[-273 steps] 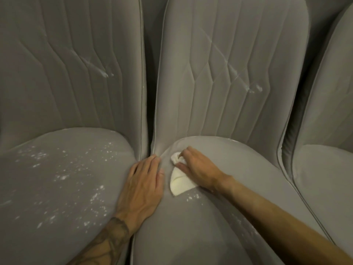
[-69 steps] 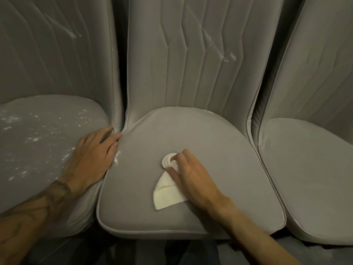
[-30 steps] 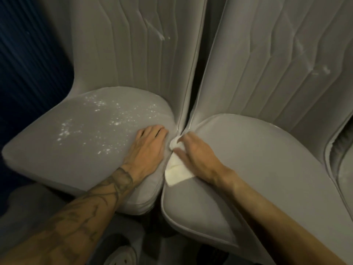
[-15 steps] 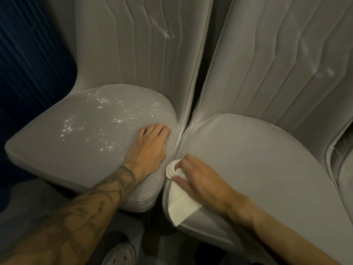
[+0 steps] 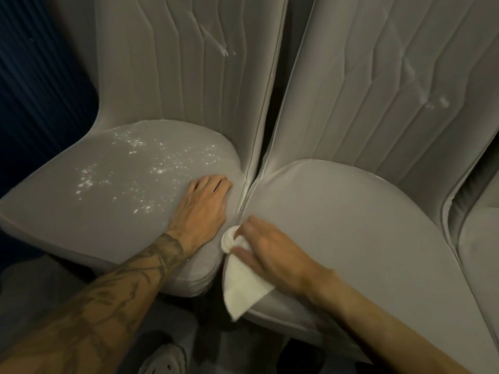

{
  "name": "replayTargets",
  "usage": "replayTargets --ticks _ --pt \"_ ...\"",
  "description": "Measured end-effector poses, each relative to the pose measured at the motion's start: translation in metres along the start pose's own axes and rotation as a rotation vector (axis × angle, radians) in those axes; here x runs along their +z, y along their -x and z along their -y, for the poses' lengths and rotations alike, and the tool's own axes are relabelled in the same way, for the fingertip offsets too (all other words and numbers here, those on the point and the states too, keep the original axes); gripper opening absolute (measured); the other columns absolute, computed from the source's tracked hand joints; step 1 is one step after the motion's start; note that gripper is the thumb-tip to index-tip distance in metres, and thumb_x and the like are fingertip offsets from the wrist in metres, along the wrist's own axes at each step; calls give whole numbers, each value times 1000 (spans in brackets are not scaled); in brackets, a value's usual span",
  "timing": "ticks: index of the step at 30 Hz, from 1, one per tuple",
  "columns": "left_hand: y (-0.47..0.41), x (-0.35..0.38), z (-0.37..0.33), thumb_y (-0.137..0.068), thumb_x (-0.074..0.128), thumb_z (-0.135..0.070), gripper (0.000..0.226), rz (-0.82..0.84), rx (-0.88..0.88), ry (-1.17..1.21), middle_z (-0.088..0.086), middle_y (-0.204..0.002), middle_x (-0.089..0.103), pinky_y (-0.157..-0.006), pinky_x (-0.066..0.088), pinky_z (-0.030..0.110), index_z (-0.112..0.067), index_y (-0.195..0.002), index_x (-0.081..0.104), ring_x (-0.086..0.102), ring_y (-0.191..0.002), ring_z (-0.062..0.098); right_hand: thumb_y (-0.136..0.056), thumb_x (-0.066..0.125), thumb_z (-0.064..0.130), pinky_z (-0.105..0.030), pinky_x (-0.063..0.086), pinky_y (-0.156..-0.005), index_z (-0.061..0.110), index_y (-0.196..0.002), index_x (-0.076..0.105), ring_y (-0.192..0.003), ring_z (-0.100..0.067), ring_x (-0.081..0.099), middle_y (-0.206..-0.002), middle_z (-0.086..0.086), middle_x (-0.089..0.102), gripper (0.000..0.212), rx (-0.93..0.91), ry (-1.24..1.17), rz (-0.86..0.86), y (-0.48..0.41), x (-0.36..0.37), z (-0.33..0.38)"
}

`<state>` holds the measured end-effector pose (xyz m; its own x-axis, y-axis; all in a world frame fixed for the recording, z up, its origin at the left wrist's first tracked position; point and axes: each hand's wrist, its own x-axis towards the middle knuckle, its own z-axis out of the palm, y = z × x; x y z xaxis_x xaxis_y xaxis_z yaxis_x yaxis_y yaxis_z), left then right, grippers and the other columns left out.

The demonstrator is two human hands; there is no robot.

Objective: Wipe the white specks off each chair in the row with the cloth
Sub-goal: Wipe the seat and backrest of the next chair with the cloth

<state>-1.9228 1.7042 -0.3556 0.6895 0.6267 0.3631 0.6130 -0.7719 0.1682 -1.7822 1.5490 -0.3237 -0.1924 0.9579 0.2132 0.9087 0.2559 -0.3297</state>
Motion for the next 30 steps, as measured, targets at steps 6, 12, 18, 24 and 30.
replayTargets --ticks 6,12,18,24,30 --pt "-1 0 -1 -98 41 -13 39 -3 -4 -5 10 -134 60 -108 40 45 -11 -132 59 55 -123 29 -100 53 33 -41 42 -88 4 -107 56 -96 -35 56 -105 -15 56 30 360 92 -210 -36 7 -37" --pt "0 0 0 -94 51 -4 39 10 3 5 10 -133 59 -108 41 46 -10 -131 59 55 -122 30 -101 39 45 -29 41 -80 15 -108 57 -89 -19 52 -104 -4 54 36 131 35 -78 21 16 36" --pt "0 -2 0 -95 45 -9 38 -1 6 -13 11 -132 61 -105 44 49 -10 -130 60 57 -120 33 -97 57 32 -45 49 -74 9 -98 57 -83 -33 56 -95 -11 54 22 467 169 -317 -1 18 -5" --pt "-1 1 1 -94 30 -20 48 19 -14 -9 13 -131 63 -102 46 51 -8 -128 63 60 -117 36 -100 48 40 -35 46 -73 18 -100 54 -81 -21 53 -95 -3 53 22 284 126 -293 31 39 61" --pt "-2 2 1 -94 35 -17 45 -9 11 3 14 -131 62 -104 43 51 -7 -129 61 58 -118 36 -97 59 30 -43 51 -73 13 -96 56 -83 -33 57 -93 -8 54 18 658 198 -419 90 -1 -23"
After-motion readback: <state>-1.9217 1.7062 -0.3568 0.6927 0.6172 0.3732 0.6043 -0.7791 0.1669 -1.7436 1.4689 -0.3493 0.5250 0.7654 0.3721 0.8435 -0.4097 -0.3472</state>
